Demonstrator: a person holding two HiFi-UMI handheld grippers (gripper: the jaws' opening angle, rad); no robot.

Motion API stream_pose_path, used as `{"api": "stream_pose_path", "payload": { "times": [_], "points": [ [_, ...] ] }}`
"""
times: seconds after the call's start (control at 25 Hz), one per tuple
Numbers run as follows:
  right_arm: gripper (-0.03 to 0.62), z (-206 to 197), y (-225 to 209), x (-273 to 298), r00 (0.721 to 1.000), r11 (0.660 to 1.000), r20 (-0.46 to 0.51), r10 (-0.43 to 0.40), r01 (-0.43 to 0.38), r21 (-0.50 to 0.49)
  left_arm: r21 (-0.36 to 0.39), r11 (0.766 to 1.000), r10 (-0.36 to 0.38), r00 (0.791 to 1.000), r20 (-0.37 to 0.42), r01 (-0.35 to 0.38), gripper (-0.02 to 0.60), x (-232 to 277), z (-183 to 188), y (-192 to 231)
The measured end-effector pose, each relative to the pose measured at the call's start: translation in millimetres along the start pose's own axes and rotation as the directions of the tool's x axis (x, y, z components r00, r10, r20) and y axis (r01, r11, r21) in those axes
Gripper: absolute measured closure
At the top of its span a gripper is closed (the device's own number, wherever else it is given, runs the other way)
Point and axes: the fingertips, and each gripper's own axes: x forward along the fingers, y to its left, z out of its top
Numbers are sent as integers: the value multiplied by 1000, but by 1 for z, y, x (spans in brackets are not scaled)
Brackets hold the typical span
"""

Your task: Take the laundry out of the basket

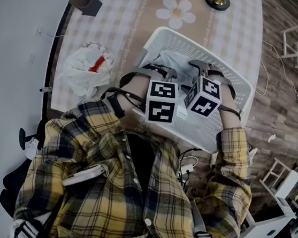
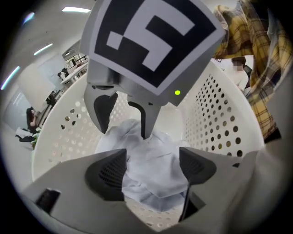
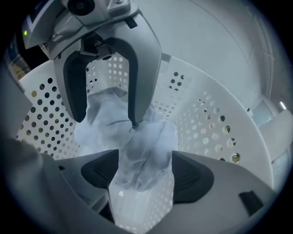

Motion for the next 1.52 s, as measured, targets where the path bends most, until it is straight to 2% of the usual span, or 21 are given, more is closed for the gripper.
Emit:
{"api": "stream_pose_path", "payload": {
  "times": [0.16, 0.4, 0.52, 0.6, 0.68, 0.8, 0.88, 0.96, 1.08, 1.52],
  "points": [
    [198, -3, 5, 16, 1000, 999, -11, 6, -7, -40, 12, 1000, 5, 999, -43, -4, 181, 11, -7, 2],
    [200, -20, 15, 42, 996, 993, -93, -10, -1, -118, 49, 999, -1, 991, -133, 8, 176, 36, -20, -3],
    [248, -27, 20, 48, 993, 994, -117, 21, -34, -106, 24, 1000, -10, 988, -152, 14, 182, 45, -25, -3],
    [281, -30, 20, 51, 992, 995, -121, 37, -47, -83, 4, 1000, -23, 986, -165, 24, 213, 49, -28, -4],
    [341, -33, 17, 52, 991, 998, -125, 38, -45, -54, 1, 1000, -26, 984, -176, 27, 231, 53, -30, -4],
    [433, -35, 15, 52, 991, 999, -127, 38, -43, -33, 26, 1000, -9, 982, -191, 14, 349, 57, -33, -4],
    [464, -35, 15, 52, 991, 998, -129, 43, -48, -35, 46, 999, 7, 980, -197, 2, 407, 58, -34, -4],
    [478, -36, 16, 51, 990, 998, -131, 43, -49, -38, 60, 998, 17, 980, -196, -6, 448, 58, -33, -4],
    [486, -34, 14, 49, 991, 998, -132, 30, -36, -43, 68, 997, 33, 983, -182, -21, 469, 55, -31, -2],
    [500, -25, -1, 6, 991, 1000, -133, -14, 13, -9, 11, 998, 60, 998, -34, -60, 485, 20, -7, 8]
  ]
}}
